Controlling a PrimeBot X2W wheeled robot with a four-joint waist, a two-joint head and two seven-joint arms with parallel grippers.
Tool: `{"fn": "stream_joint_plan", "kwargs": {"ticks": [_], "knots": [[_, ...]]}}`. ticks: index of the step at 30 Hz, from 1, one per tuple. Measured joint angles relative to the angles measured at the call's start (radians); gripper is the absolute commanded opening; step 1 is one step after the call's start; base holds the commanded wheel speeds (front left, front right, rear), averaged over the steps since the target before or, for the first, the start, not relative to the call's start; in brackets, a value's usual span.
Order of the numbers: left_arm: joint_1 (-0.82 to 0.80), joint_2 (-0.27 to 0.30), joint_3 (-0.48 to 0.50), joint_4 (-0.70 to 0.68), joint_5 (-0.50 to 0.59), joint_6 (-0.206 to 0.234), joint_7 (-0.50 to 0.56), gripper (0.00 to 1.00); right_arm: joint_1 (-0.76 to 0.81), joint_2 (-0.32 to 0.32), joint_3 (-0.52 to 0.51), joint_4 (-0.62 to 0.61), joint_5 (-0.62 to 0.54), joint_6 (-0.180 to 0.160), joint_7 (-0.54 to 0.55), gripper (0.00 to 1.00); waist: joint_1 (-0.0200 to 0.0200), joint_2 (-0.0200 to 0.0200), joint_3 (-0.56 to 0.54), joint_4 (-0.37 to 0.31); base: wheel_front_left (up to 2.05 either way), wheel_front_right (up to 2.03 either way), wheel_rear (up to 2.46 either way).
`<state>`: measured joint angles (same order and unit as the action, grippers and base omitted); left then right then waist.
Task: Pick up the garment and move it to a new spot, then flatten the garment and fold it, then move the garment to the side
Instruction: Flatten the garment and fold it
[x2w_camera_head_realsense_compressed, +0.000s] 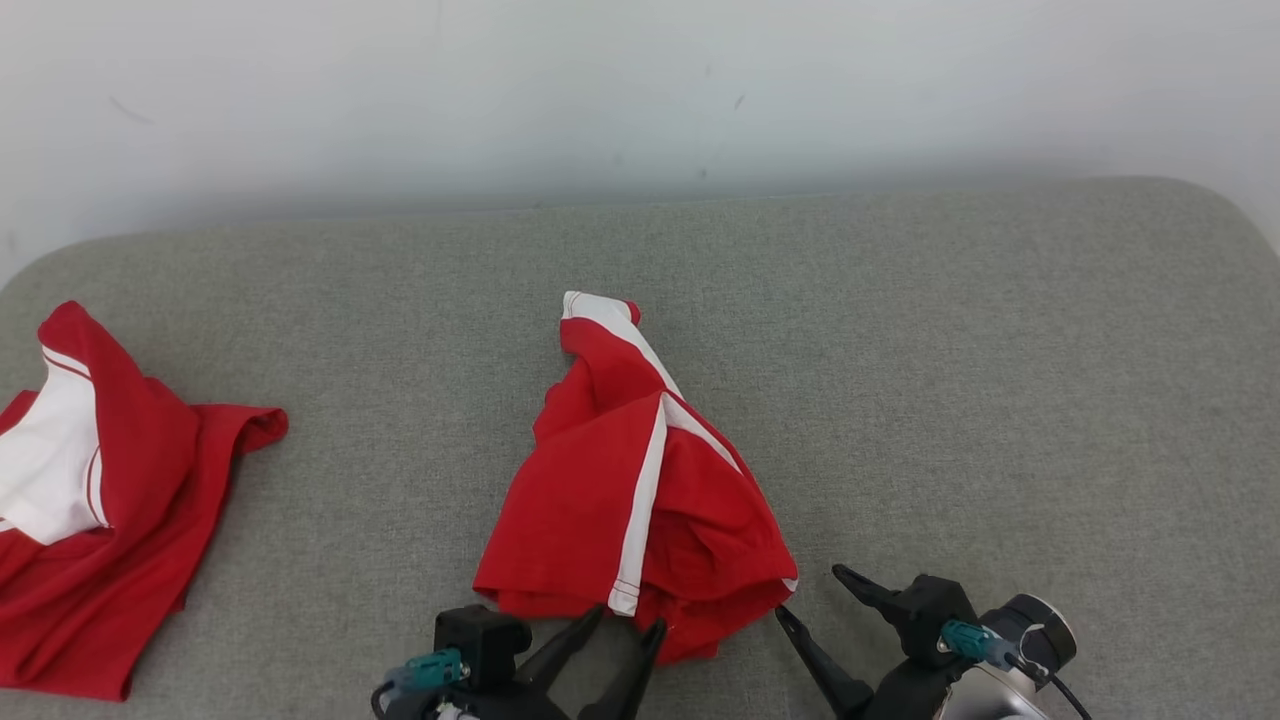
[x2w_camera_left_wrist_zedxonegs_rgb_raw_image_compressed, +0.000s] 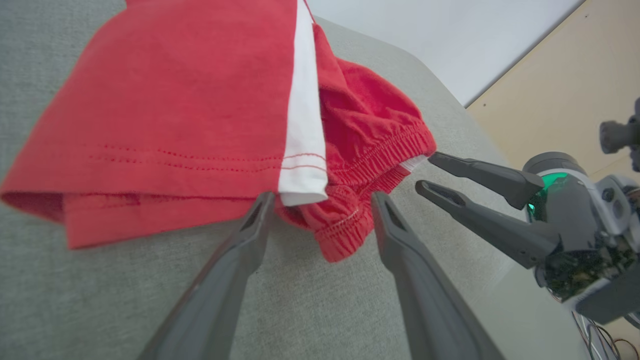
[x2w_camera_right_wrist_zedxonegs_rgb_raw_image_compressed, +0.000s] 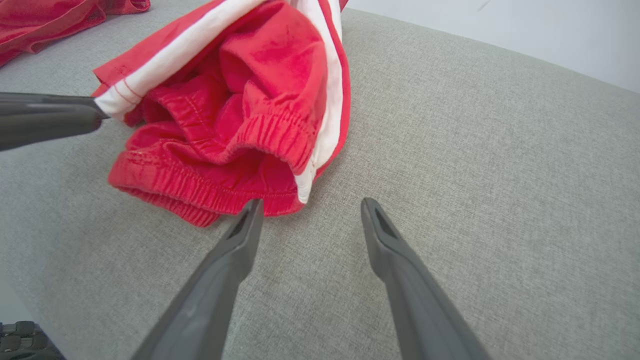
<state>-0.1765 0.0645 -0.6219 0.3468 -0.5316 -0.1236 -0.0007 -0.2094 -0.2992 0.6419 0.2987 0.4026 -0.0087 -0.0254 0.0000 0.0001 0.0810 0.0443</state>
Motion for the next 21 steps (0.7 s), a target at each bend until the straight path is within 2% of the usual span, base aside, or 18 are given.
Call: {"fn": "stream_joint_plan", "kwargs": {"ticks": [12,21], "knots": [[-0.062,-0.006,-0.012,0.097,-0.035,0.000,-0.011,1.00,-0.047,0.046,0.016,0.052,-0.010,-0.002,0.008,1.00,0.0000,0.0000,0.012,-0.003,0.00,0.00,0.00],[-0.087,-0.008,-0.035,0.146,-0.040,0.000,-0.033,1.00,-0.061,0.050,0.023,0.086,-0.026,-0.002,0.006,1.00,0.0000,0.0000,0.013,0.011,0.00,0.00,0.00]]}}
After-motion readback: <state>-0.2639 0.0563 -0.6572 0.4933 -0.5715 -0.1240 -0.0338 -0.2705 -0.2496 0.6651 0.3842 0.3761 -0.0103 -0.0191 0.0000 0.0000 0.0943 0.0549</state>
